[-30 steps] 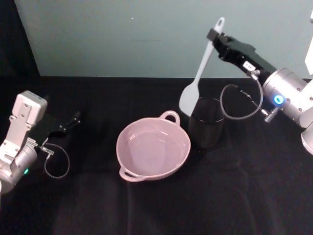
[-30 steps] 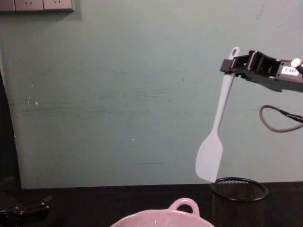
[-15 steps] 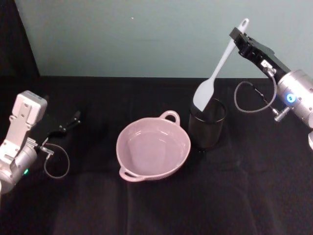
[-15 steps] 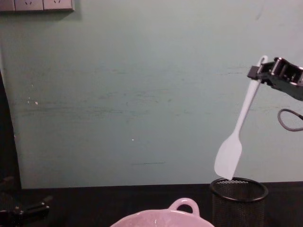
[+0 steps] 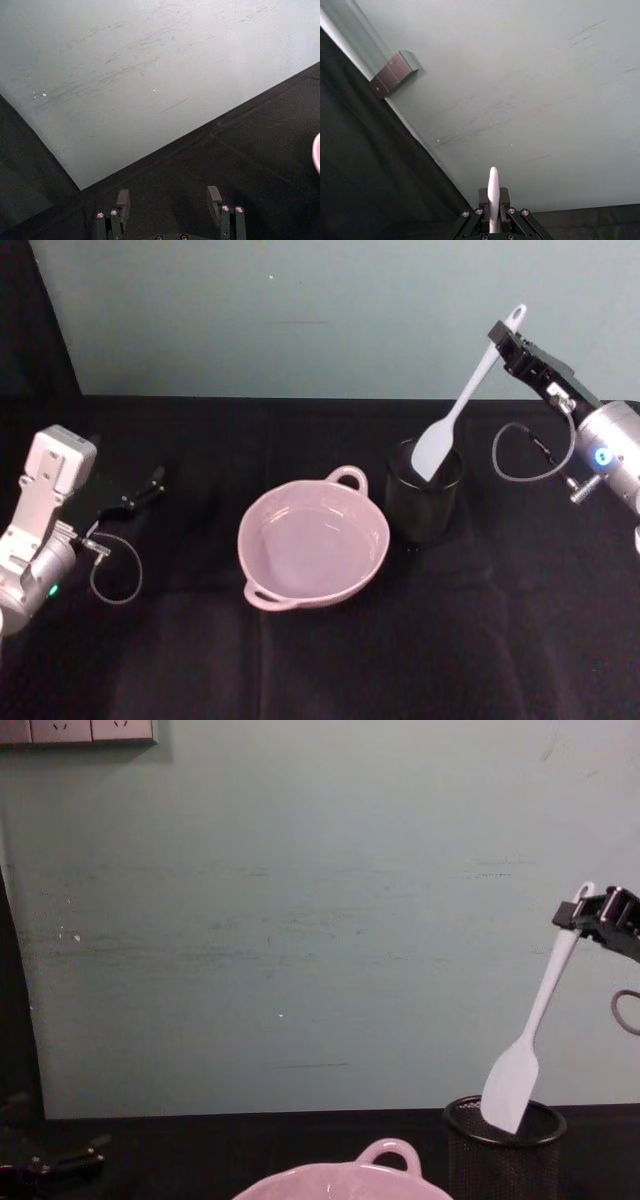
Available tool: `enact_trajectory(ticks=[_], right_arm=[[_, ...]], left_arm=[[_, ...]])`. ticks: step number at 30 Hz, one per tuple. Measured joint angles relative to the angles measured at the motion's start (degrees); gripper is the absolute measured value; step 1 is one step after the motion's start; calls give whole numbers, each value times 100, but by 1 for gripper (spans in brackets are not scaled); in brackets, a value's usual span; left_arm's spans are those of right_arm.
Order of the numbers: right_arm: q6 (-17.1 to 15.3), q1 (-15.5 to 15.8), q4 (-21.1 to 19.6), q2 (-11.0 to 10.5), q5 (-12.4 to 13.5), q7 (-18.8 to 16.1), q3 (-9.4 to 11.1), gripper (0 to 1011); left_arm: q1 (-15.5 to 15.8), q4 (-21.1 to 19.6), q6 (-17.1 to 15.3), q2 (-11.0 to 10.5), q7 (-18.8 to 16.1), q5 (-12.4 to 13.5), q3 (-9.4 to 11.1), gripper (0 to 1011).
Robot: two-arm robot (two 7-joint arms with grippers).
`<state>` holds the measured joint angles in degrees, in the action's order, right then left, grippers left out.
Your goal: Use the one hand to pick up the spoon and stir the clear water in the bowl.
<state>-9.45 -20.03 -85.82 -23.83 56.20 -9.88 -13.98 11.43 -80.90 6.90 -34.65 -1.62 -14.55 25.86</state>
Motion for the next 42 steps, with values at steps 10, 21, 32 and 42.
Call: enact_trajectory(ticks=[10, 21, 32, 42], right_arm=[[315, -80, 383, 93, -127, -50, -93, 114], [529, 0, 717, 252, -298, -181, -98, 114], [696, 46, 974, 408, -482, -282, -46, 114], [712, 76, 1115, 511, -628, -369, -4, 114]], left_arm=[[0, 0, 0, 0, 0, 0, 0, 1011], [0, 0, 0, 0, 0, 0, 0, 1011], [0, 0, 0, 0, 0, 0, 0, 1011], [0, 0, 0, 0, 0, 0, 0, 1011]])
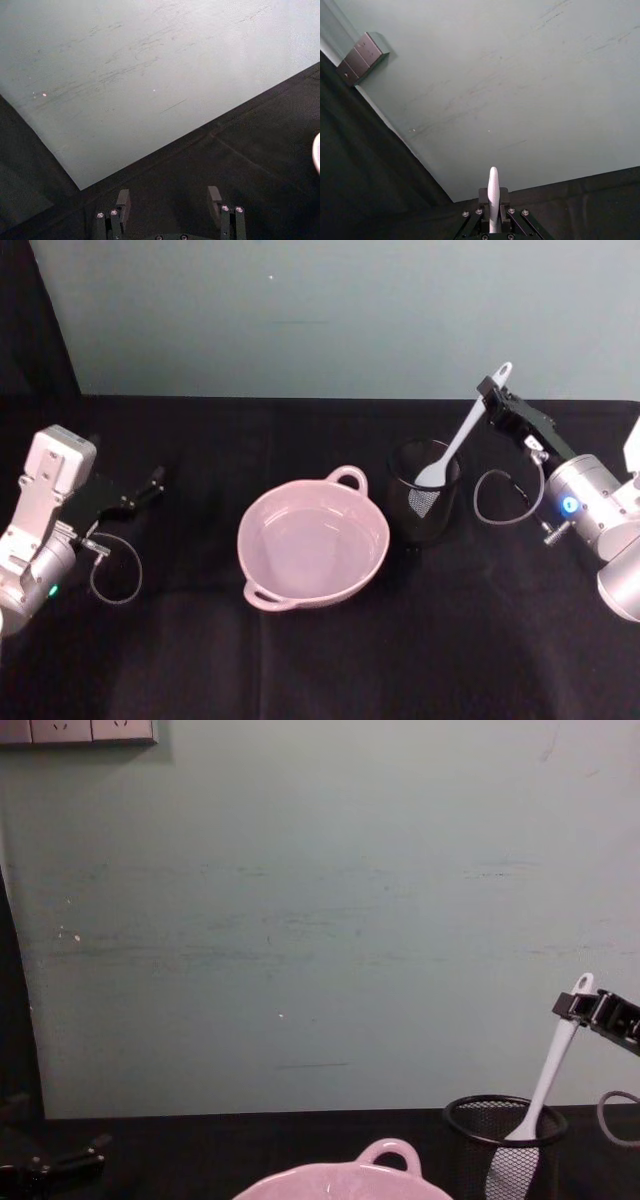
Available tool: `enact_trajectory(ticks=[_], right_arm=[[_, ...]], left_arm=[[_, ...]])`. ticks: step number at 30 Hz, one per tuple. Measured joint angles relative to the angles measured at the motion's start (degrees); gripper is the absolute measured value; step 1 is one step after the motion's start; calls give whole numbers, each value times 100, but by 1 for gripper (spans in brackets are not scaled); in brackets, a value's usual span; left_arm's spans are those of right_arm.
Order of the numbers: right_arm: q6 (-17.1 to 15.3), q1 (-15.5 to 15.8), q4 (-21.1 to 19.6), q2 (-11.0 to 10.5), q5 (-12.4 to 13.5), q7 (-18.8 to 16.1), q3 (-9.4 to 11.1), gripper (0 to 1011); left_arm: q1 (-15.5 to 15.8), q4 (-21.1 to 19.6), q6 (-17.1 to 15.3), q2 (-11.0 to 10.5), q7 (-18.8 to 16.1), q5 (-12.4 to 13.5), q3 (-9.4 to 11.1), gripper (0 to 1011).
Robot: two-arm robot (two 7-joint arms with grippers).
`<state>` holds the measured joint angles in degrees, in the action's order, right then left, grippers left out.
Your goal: Use the one hand to pick up the spoon and stir the clear water in the bowl.
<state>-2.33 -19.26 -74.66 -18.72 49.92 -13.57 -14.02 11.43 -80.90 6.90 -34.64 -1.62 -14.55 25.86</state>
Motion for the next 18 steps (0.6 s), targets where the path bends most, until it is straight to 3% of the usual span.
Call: enact_trajectory(ticks=[18], right_arm=[[-45, 38, 91, 93, -141, -114, 62, 114]], left_arm=[[0, 0, 0, 0, 0, 0, 0, 1011]])
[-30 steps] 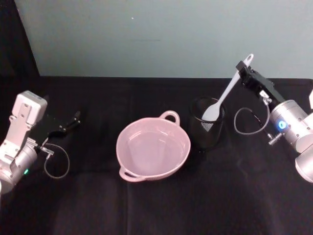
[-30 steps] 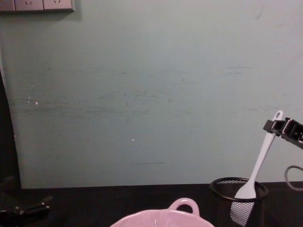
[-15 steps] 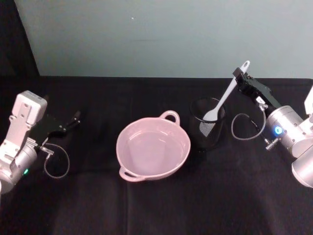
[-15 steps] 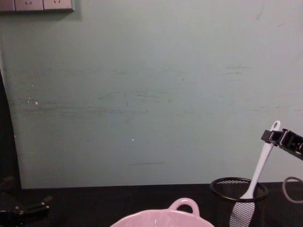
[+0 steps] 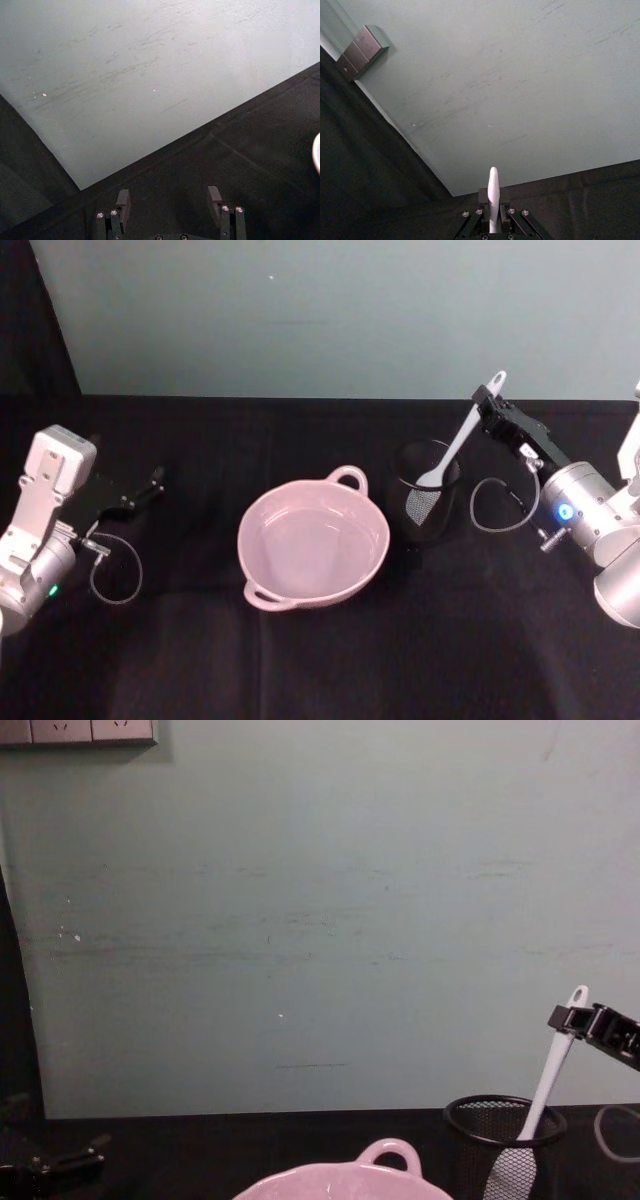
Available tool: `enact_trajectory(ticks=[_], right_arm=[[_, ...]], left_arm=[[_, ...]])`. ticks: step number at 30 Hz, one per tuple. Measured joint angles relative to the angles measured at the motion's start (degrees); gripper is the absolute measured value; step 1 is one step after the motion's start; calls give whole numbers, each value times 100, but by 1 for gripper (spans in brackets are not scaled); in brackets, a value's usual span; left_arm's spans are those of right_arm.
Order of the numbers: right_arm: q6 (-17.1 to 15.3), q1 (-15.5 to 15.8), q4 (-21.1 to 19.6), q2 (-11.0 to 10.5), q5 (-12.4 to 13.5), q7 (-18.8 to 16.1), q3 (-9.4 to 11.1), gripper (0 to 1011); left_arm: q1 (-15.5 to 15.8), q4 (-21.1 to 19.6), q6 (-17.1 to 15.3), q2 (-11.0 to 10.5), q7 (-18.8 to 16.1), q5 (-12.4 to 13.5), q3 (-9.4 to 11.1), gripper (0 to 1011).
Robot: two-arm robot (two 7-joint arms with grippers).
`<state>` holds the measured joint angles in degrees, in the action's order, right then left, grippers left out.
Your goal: Use the one hand to pick up the spoon and stir the clear water in the bowl.
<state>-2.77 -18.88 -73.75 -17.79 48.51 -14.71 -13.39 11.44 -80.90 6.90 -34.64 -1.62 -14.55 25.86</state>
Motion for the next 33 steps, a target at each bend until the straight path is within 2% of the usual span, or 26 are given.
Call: enact_trajectory(ticks=[16, 23, 28, 32, 33], right_arm=[[-8, 6, 15, 10, -30, -13, 10, 123], [-8, 4, 14, 8, -27, -11, 7, 308], [-8, 2, 13, 6, -24, -9, 4, 496], [-8, 0, 11, 5, -23, -8, 2, 569], [-8, 0, 11, 5, -23, -8, 2, 638]], left_arm=[[0, 0, 0, 0, 0, 0, 0, 1011], [0, 0, 0, 0, 0, 0, 0, 1011], [0, 0, 0, 0, 0, 0, 0, 1011], [0, 0, 0, 0, 0, 0, 0, 1011], [0, 0, 0, 0, 1, 0, 0, 1011]])
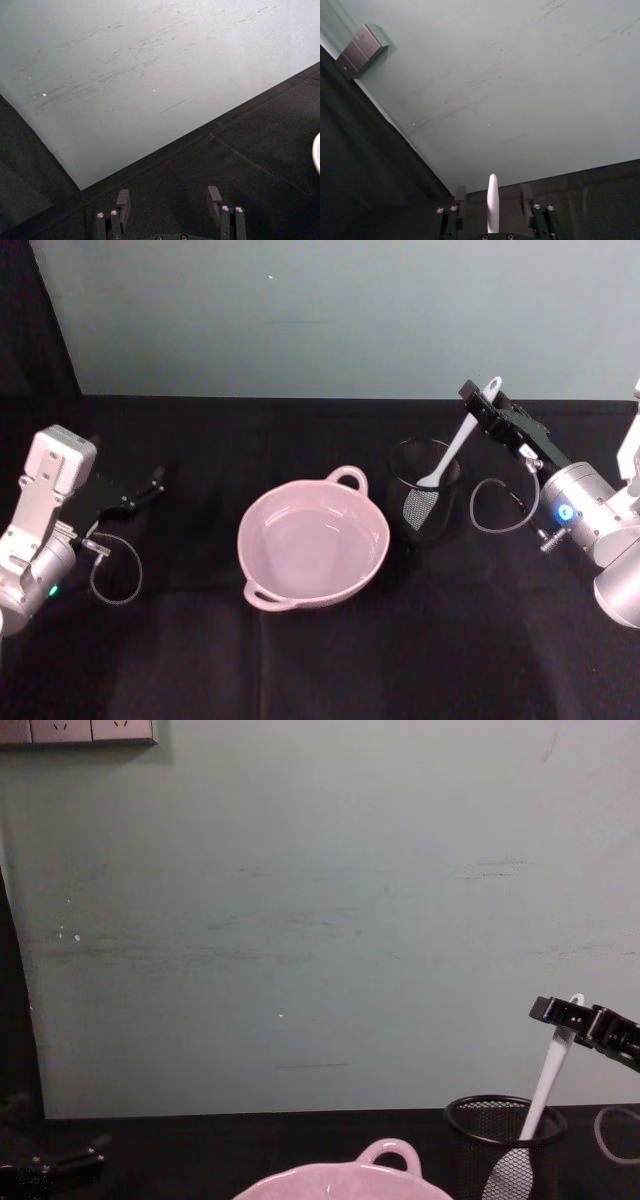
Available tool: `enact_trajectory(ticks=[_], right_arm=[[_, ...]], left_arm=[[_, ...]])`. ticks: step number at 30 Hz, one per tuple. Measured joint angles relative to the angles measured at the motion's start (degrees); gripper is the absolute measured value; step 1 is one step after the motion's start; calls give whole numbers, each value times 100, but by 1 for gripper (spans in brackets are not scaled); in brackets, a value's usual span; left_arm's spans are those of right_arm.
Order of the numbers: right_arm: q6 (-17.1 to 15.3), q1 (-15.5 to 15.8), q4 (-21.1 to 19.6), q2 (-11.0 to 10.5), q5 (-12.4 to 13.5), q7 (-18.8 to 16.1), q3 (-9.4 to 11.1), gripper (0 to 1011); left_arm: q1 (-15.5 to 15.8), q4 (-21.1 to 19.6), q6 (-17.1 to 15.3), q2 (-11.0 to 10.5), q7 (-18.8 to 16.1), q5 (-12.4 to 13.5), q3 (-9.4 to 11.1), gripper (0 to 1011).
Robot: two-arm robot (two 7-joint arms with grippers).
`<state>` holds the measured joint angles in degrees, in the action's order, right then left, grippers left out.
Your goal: Use the one hand to pick up the spoon and stir the clear water in the bowl.
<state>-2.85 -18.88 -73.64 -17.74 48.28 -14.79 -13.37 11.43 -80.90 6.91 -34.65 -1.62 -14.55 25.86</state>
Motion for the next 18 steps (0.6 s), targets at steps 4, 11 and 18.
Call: enact_trajectory(ticks=[4, 11, 18], right_arm=[[0, -1, -2, 0, 2, 1, 0, 768], [0, -1, -1, 0, 3, 4, 0, 964], [0, -1, -1, 0, 3, 5, 0, 1002]], left_arm=[[0, 0, 0, 0, 0, 0, 0, 1011], [0, 0, 0, 0, 0, 0, 0, 1011], [0, 0, 0, 0, 0, 0, 0, 1011]])
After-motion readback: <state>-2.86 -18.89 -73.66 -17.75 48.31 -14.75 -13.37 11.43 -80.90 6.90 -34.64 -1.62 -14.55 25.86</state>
